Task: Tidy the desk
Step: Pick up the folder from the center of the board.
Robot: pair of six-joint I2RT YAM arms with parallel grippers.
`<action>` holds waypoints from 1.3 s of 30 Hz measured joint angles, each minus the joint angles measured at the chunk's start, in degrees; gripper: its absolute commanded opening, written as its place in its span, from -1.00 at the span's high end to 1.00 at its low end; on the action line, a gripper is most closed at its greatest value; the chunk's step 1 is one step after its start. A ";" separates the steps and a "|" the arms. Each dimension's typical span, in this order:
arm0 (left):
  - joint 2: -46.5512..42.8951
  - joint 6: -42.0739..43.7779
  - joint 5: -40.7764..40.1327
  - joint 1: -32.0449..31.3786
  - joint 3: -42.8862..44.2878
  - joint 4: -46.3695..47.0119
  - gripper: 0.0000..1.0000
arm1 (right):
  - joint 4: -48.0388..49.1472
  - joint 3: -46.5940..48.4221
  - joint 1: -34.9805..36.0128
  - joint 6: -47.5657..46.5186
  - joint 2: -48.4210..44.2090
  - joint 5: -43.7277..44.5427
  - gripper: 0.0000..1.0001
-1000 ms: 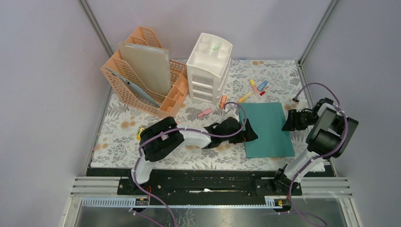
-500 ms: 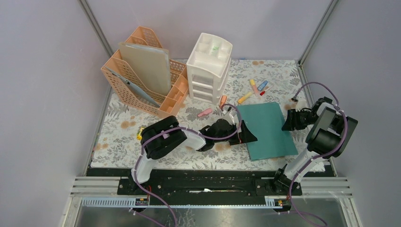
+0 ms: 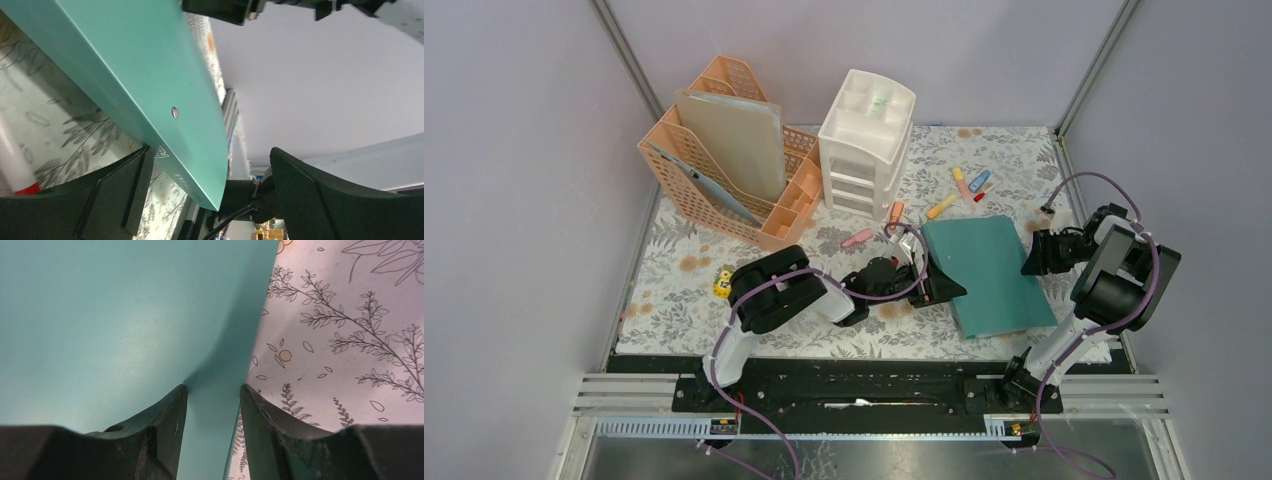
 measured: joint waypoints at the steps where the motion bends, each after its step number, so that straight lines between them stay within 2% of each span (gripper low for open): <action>1: 0.26 -0.37 0.11 0.09 -0.09 1.40 -0.81 | 0.09 0.07 0.00 0.00 0.04 0.02 0.01; 8: 1.01 -2.64 0.59 0.35 -0.11 8.15 -0.80 | 0.52 0.24 0.00 -0.11 0.15 0.17 0.00; 15: 2.93 -6.54 0.61 0.35 0.90 15.56 -0.46 | 0.37 0.42 0.00 -0.11 0.31 0.15 0.01; 23: 4.52 -9.31 0.59 0.35 4.04 19.08 -0.40 | 0.31 0.46 0.00 -0.11 0.35 0.15 0.00; 28: 4.59 -9.16 0.48 0.35 5.99 15.52 -0.13 | 0.31 0.48 0.00 -0.13 0.35 0.15 0.00; 34: 5.31 -8.15 0.44 0.37 10.27 8.31 -0.32 | -0.66 0.46 0.26 -0.11 0.59 -0.94 0.01; 39: 5.31 -6.32 -0.83 0.39 12.96 -1.33 -0.33 | -2.27 0.15 0.96 -0.11 0.79 -2.21 0.00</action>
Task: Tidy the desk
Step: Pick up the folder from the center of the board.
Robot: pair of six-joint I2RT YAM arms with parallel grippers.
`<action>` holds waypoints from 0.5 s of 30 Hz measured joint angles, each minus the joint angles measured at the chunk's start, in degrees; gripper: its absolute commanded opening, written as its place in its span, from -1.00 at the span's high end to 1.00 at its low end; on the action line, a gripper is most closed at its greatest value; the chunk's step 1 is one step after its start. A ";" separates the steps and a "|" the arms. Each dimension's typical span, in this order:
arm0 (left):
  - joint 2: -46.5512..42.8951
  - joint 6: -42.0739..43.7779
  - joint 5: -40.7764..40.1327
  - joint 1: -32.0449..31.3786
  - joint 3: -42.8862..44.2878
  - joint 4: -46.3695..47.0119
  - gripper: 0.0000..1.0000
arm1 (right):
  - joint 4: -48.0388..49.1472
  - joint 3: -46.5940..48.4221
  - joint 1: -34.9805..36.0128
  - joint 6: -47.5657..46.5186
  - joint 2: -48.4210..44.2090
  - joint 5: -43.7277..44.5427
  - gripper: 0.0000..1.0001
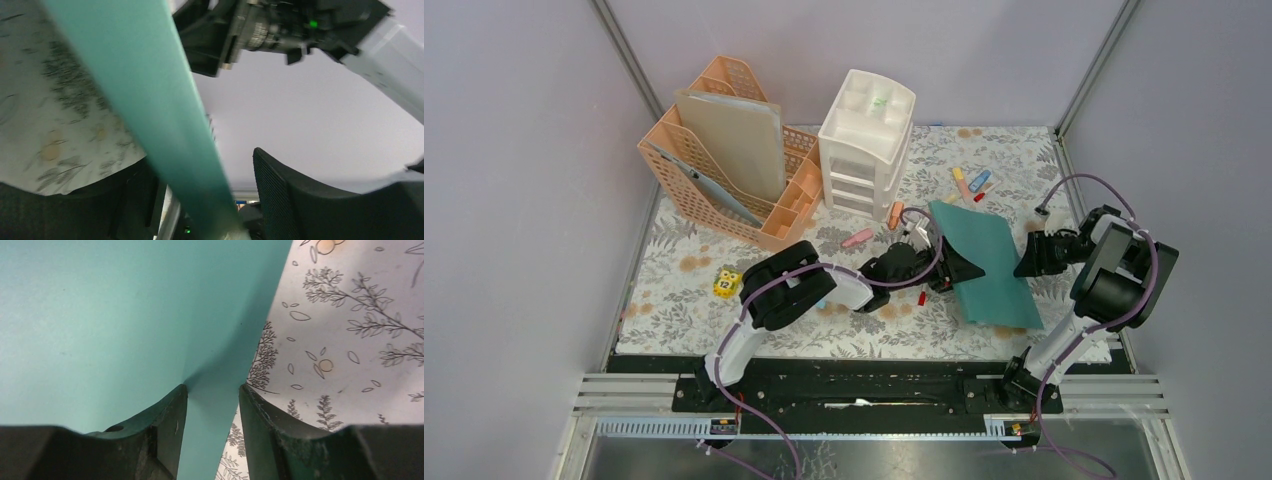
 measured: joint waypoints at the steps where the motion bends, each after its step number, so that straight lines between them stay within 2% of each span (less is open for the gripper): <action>1: 0.00 0.33 -0.46 0.00 0.50 -2.27 -0.33 | -0.33 -0.09 0.11 0.02 0.07 -0.22 0.00; 5: -0.17 1.99 -3.13 0.02 2.16 -13.97 -0.29 | -1.46 -0.11 0.35 0.02 0.20 -0.44 0.00; 8: -1.03 3.45 -5.86 0.00 2.23 -21.42 0.04 | -2.12 -0.11 0.42 0.09 0.46 -0.85 -0.02; 11: -2.47 5.42 -7.69 0.02 2.43 -27.10 0.46 | -2.73 -0.11 0.42 0.17 0.55 -1.22 -0.06; 15: -4.59 7.93 -8.39 -0.02 3.61 -30.69 0.83 | -3.19 -0.09 0.42 0.15 0.55 -1.51 -0.10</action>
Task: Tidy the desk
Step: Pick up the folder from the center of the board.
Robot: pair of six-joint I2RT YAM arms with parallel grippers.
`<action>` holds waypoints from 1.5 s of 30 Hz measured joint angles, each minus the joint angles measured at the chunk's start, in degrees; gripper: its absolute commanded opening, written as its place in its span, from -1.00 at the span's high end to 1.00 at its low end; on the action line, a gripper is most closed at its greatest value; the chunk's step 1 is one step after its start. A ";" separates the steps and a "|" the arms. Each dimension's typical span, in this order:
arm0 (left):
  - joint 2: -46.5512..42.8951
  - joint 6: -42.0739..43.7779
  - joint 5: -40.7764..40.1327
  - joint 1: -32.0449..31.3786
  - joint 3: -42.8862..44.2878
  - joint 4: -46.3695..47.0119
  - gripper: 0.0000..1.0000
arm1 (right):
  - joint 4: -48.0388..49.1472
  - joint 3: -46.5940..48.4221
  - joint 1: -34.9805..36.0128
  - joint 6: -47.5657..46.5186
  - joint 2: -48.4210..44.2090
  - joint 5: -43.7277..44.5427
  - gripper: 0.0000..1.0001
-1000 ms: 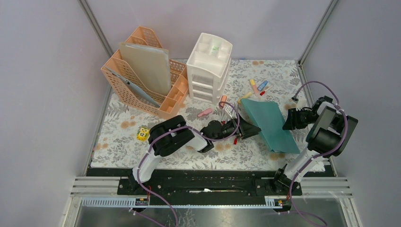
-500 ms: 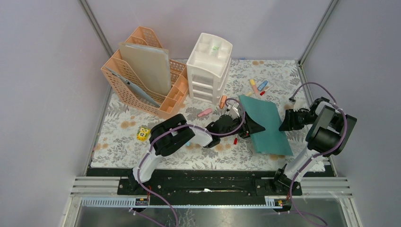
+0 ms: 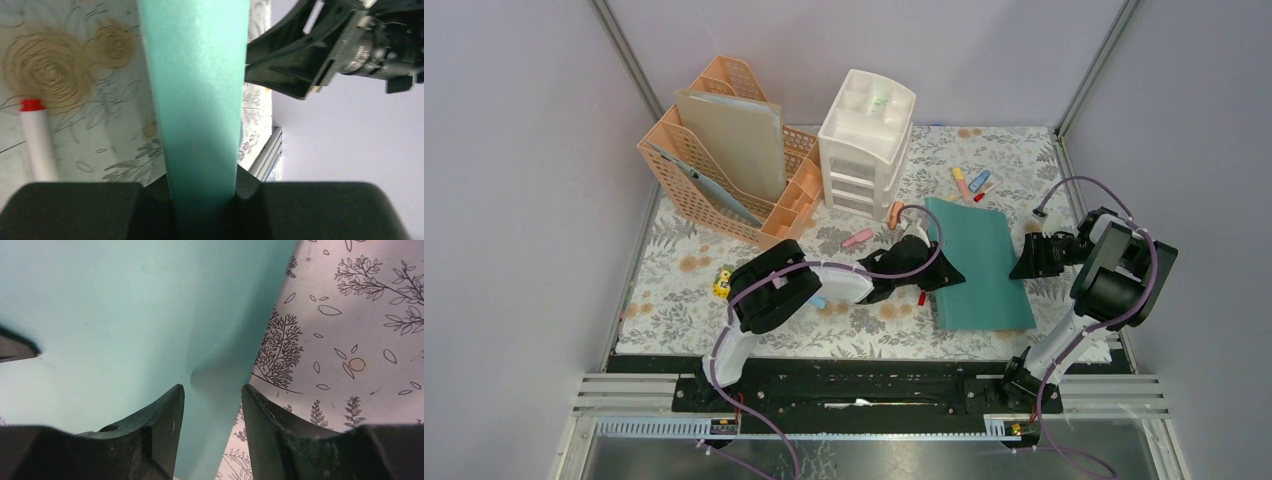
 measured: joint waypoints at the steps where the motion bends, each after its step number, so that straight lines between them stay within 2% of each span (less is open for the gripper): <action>1: -0.50 0.74 0.04 -0.02 0.39 -0.39 0.89 | -0.04 0.00 0.00 0.00 -0.02 -0.04 -0.13; 3: -1.36 1.66 -0.15 -0.04 0.94 -0.50 0.99 | -0.26 -0.04 0.00 0.00 -0.17 -0.17 -0.23; 6: -2.69 3.91 -0.22 -0.22 0.83 -0.50 1.00 | -1.20 -0.68 -0.22 -0.26 -1.27 0.02 -0.38; 11: -7.89 8.74 -0.15 -0.42 -6.12 5.09 1.00 | -3.80 -1.14 -1.86 -1.92 -4.98 -0.17 -0.53; 17: -14.47 16.52 0.59 -0.42 -14.93 12.37 1.00 | -9.31 -0.55 -5.07 -7.69 -15.39 -2.58 -0.75; 21: -19.80 22.49 1.14 -0.42 -20.55 16.74 1.00 | -13.86 0.09 -5.77 -12.48 -24.24 -4.85 -0.98; 26: -27.82 29.88 1.60 -0.46 -28.06 20.00 1.00 | -20.41 1.86 -5.79 -17.22 -33.94 -9.68 -0.99; 33: -40.41 38.62 2.27 -0.46 -38.29 20.98 1.00 | -33.22 4.50 -4.76 -26.95 -35.54 -18.47 -0.99; 39: -54.25 46.36 2.25 -0.46 -44.52 16.87 1.00 | -36.70 4.48 3.45 -28.57 -35.89 -22.16 -0.99; 45: -70.10 51.52 2.12 0.37 -50.34 11.15 1.00 | -35.01 5.14 13.84 -24.39 -36.28 -24.72 -0.99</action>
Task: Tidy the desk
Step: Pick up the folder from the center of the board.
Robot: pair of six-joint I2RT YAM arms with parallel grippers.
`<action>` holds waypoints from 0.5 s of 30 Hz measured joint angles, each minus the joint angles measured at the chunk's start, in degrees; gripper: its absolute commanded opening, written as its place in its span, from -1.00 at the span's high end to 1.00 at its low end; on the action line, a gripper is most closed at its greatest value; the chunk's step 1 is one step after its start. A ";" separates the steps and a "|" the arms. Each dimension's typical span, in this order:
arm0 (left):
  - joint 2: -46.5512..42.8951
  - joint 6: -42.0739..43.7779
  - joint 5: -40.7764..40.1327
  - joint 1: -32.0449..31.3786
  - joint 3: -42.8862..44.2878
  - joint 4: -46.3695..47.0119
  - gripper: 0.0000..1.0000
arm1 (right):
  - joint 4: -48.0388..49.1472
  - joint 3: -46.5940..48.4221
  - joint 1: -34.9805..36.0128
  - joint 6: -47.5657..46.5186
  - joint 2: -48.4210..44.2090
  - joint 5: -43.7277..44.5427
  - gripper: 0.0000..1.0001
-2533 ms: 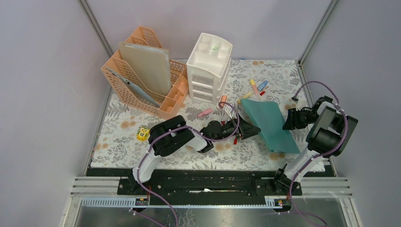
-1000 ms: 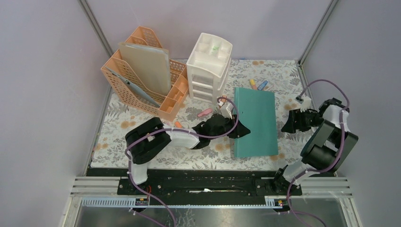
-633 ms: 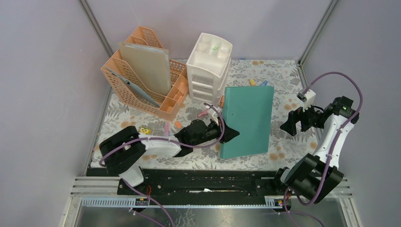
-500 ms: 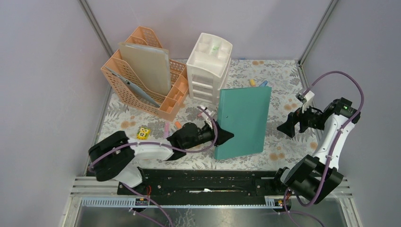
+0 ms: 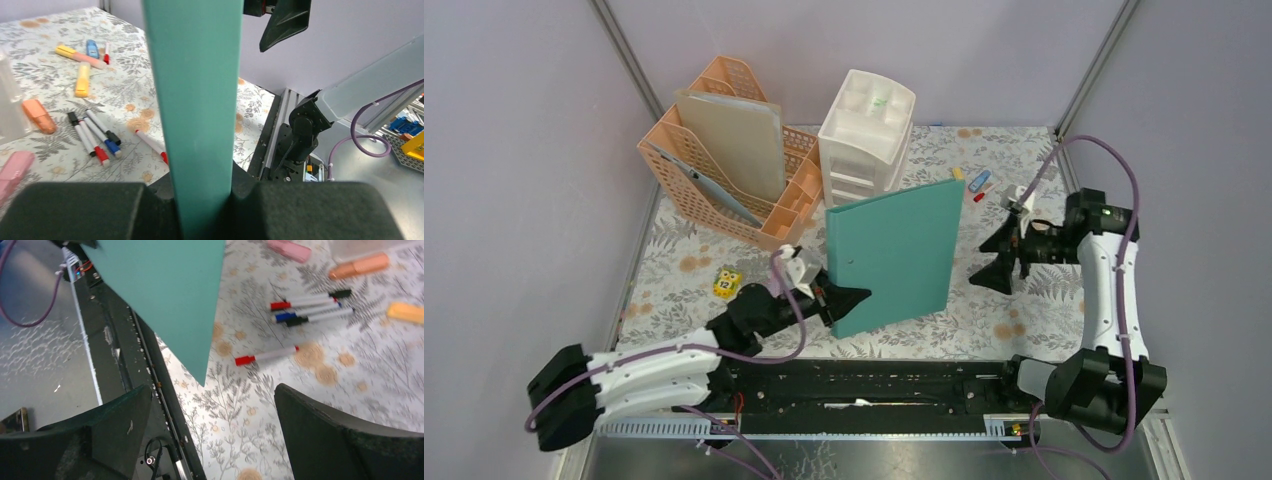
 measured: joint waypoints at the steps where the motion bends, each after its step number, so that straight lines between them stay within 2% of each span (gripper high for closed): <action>1: -1.90 0.26 -0.02 0.26 -0.72 -0.68 1.00 | 0.28 0.31 1.64 0.33 0.11 -0.20 -0.99; 4: -9.25 0.72 -0.11 1.99 -2.23 -5.20 1.00 | 0.87 2.27 7.37 1.11 1.07 -1.29 -0.99; 9: -16.70 1.11 0.74 5.42 -1.40 -11.50 1.00 | 3.96 5.11 11.50 4.48 1.79 -2.43 -0.99; 15: -17.40 0.96 6.40 10.49 2.69 -16.52 1.00 | 17.11 6.03 14.97 18.86 0.76 -2.21 -0.99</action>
